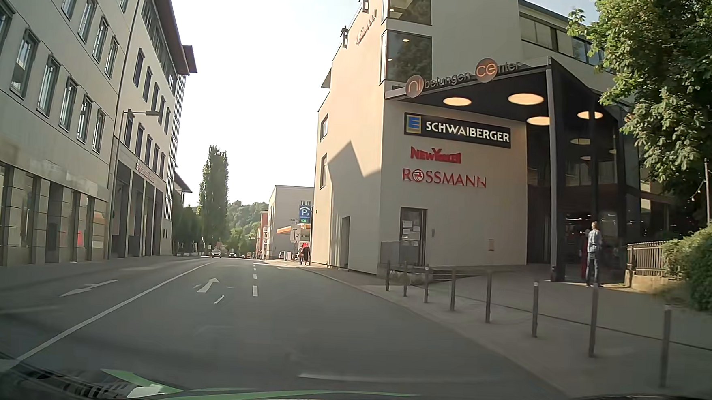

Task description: Follow the waypoints while adhering to traffic rules and regulations

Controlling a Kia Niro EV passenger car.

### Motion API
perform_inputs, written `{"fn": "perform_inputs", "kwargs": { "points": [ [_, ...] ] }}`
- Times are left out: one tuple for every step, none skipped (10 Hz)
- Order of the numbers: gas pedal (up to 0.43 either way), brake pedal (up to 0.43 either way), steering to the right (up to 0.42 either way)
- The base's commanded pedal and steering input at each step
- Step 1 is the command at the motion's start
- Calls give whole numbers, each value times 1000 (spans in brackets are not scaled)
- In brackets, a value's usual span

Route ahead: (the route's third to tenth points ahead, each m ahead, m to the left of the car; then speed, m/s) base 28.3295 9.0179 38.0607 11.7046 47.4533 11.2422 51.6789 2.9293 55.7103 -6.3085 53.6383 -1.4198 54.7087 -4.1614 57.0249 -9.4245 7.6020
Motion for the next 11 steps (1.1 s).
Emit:
{"fn": "perform_inputs", "kwargs": {
  "points": [
    [87, 0, -84],
    [87, 0, -84],
    [87, 0, -84],
    [87, 0, -84],
    [87, 0, -80],
    [87, 0, -75],
    [87, 0, -72],
    [87, 0, -71],
    [79, 0, -68],
    [79, 0, -66],
    [67, 0, -64]
  ]
}}
